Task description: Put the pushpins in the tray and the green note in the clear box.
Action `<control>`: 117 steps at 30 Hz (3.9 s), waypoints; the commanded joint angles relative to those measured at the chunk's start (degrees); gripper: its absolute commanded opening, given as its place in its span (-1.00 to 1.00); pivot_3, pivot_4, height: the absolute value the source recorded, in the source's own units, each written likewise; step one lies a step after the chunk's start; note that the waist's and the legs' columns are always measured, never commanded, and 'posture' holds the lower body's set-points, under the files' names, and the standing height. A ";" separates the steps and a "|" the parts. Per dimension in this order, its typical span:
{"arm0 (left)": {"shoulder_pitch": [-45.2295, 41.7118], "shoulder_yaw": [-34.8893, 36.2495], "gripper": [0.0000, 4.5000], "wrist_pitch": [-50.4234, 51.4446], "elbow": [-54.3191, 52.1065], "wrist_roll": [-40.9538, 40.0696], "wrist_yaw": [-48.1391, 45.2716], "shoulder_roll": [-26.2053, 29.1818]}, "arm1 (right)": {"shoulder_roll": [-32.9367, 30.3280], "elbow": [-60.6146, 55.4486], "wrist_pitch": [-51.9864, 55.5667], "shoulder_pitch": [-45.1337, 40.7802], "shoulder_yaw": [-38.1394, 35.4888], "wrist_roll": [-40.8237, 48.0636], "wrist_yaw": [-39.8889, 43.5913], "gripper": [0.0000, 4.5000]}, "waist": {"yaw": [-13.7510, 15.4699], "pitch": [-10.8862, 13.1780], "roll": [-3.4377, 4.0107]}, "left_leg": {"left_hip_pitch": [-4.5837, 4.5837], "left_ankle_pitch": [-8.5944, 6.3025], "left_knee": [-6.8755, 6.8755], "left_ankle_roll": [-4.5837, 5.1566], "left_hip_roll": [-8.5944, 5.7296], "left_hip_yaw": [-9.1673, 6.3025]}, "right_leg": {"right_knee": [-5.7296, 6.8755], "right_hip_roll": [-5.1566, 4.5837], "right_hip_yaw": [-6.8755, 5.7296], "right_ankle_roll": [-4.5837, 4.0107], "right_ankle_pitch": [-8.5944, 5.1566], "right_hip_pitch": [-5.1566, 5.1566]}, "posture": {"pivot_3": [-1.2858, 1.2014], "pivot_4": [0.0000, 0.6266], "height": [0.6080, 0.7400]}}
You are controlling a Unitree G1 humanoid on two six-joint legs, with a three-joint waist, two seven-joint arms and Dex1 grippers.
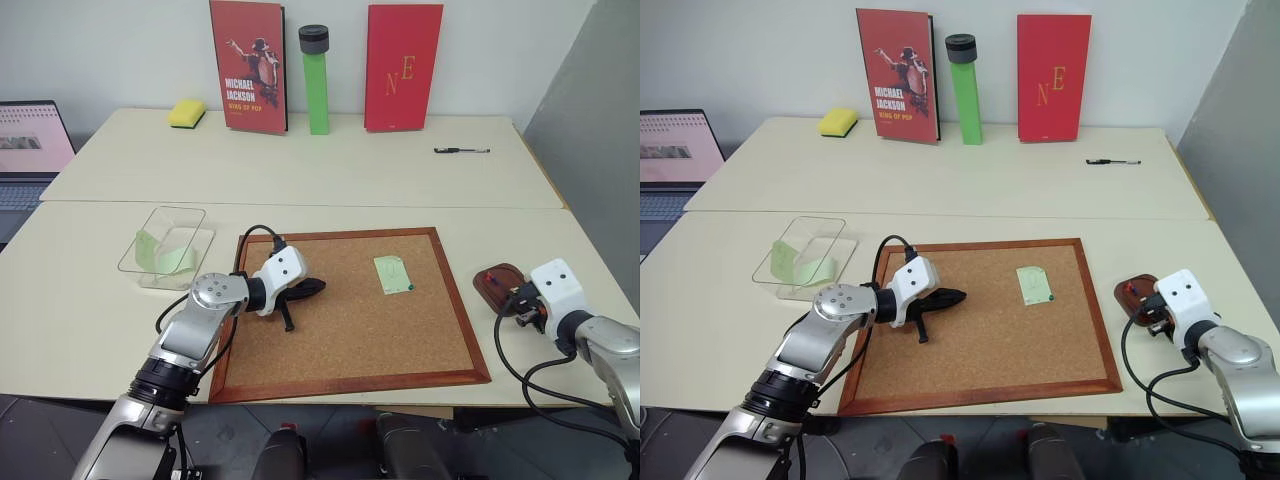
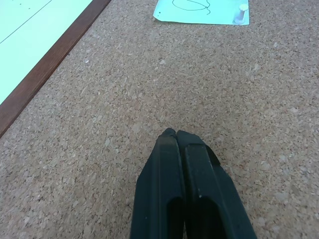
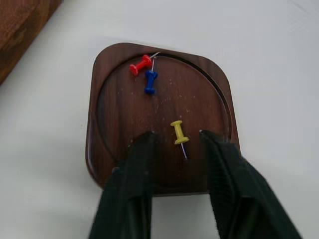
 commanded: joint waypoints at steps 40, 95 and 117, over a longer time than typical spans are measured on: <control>0.77 -1.70 -1.00 -1.56 4.72 2.09 -0.84 0.86 | 19.17 -2.23 -11.19 -4.72 15.09 1.96 -0.60 -0.05 | 0.02 -0.06 0.01 | 0.04 0.00 0.00 0.00 0.02 -0.03 | 0.05 0.01 -0.03 -0.01 -0.01 0.00 | 0.03 -0.52 1.00; 0.18 -2.46 -1.00 -1.43 4.83 3.07 -0.52 0.79 | 17.27 -11.05 -7.84 -1.70 1.72 10.27 -1.46 -0.98 | 0.34 -0.06 0.01 | 0.00 0.00 0.00 0.00 0.02 -0.04 | 0.01 0.01 -0.04 -0.02 -0.01 -0.01 | 0.03 -0.52 1.00; -0.12 -2.73 -1.00 -2.15 5.12 3.05 -0.26 0.55 | 5.03 1.55 -8.71 -0.23 -2.48 -0.25 -1.74 -0.58 | 0.41 -0.08 0.03 | 0.01 0.00 0.00 0.00 0.00 0.00 | -0.03 0.00 0.00 -0.02 -0.02 0.01 | 0.03 -0.52 1.00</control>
